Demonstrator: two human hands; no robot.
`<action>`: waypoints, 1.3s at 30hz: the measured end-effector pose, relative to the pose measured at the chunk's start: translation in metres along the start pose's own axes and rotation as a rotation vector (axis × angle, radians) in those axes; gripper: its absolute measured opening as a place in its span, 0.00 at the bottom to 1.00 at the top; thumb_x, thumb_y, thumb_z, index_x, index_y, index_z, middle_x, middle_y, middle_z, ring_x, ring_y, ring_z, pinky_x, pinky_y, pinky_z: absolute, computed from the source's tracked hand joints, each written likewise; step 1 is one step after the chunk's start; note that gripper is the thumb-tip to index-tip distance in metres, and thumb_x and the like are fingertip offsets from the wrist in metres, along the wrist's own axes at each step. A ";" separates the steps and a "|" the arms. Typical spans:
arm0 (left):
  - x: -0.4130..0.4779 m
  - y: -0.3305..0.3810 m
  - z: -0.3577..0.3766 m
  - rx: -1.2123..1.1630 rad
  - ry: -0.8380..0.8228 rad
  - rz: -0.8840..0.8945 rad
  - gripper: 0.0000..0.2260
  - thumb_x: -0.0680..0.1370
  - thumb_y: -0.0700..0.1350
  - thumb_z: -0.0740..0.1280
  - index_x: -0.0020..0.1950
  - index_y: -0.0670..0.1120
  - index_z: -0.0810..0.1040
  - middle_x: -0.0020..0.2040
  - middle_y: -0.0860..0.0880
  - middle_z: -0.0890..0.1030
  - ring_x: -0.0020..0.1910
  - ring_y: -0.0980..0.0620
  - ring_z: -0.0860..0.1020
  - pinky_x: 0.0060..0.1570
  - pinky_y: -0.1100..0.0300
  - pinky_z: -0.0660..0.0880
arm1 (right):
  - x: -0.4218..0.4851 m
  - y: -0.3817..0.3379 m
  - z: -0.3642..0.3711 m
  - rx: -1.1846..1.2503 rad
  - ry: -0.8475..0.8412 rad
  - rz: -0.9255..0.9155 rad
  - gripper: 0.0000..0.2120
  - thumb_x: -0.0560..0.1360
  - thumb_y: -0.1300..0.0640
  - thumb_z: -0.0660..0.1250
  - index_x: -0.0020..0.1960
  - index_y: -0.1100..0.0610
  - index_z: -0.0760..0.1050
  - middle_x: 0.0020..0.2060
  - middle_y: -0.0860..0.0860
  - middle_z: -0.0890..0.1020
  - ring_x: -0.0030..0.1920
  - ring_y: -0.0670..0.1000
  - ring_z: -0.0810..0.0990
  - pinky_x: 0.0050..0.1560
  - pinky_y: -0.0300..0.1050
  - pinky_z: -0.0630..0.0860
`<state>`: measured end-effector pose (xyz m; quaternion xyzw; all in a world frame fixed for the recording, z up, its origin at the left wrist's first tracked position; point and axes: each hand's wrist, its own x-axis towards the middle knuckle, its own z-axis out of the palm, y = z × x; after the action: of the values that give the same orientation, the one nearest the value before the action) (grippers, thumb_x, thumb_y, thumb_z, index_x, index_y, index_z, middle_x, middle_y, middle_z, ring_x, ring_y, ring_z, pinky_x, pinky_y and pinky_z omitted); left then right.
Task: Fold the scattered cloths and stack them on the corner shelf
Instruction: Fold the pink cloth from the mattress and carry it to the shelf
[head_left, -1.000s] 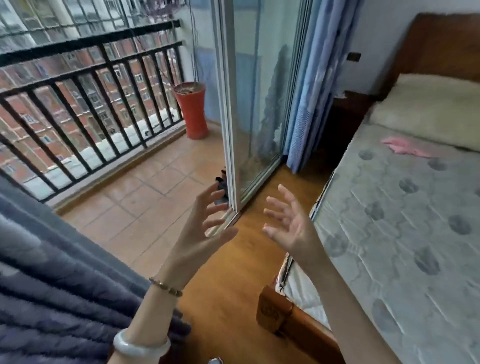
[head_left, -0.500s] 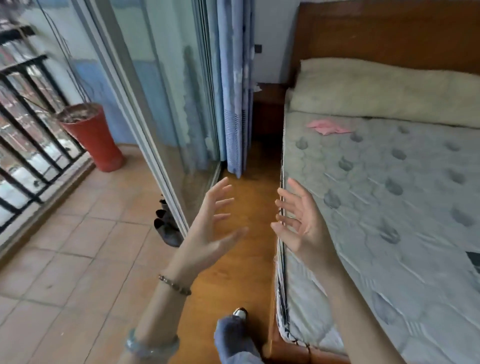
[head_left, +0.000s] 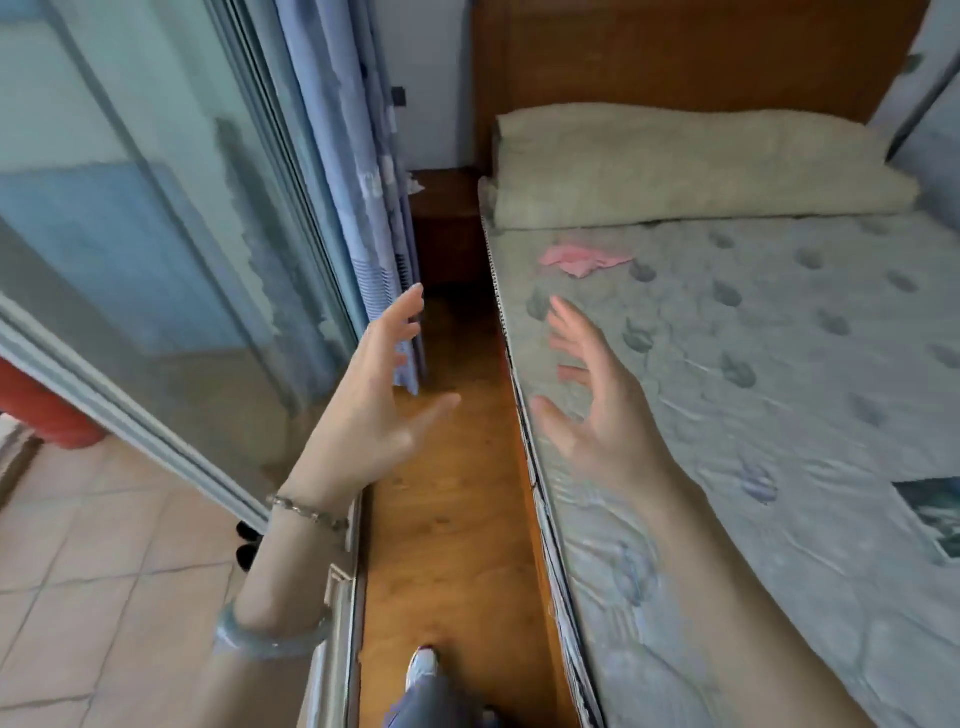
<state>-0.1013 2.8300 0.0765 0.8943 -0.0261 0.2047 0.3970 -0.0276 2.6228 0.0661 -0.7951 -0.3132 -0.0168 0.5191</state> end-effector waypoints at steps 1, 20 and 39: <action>0.017 -0.007 0.000 0.001 -0.005 0.022 0.38 0.73 0.42 0.73 0.77 0.47 0.55 0.73 0.51 0.64 0.70 0.57 0.66 0.66 0.59 0.68 | 0.013 0.004 -0.002 -0.012 0.024 0.004 0.38 0.73 0.65 0.69 0.75 0.47 0.55 0.72 0.49 0.67 0.70 0.44 0.68 0.67 0.40 0.69; 0.300 -0.174 0.061 -0.307 -0.283 0.032 0.40 0.68 0.57 0.71 0.75 0.61 0.52 0.70 0.64 0.64 0.67 0.60 0.69 0.62 0.60 0.71 | 0.253 0.141 0.020 0.107 0.321 0.280 0.40 0.71 0.62 0.70 0.70 0.32 0.54 0.67 0.43 0.70 0.64 0.39 0.72 0.62 0.40 0.73; 0.618 -0.291 0.194 -0.182 -0.528 0.002 0.44 0.71 0.41 0.75 0.75 0.60 0.50 0.71 0.56 0.63 0.64 0.67 0.68 0.61 0.65 0.71 | 0.510 0.359 -0.042 0.190 0.444 0.487 0.43 0.71 0.69 0.70 0.66 0.31 0.54 0.63 0.36 0.70 0.56 0.38 0.76 0.60 0.45 0.76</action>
<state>0.5915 2.9603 -0.0045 0.8774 -0.1479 -0.0382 0.4548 0.5802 2.7375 -0.0274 -0.7715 0.0061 -0.0357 0.6352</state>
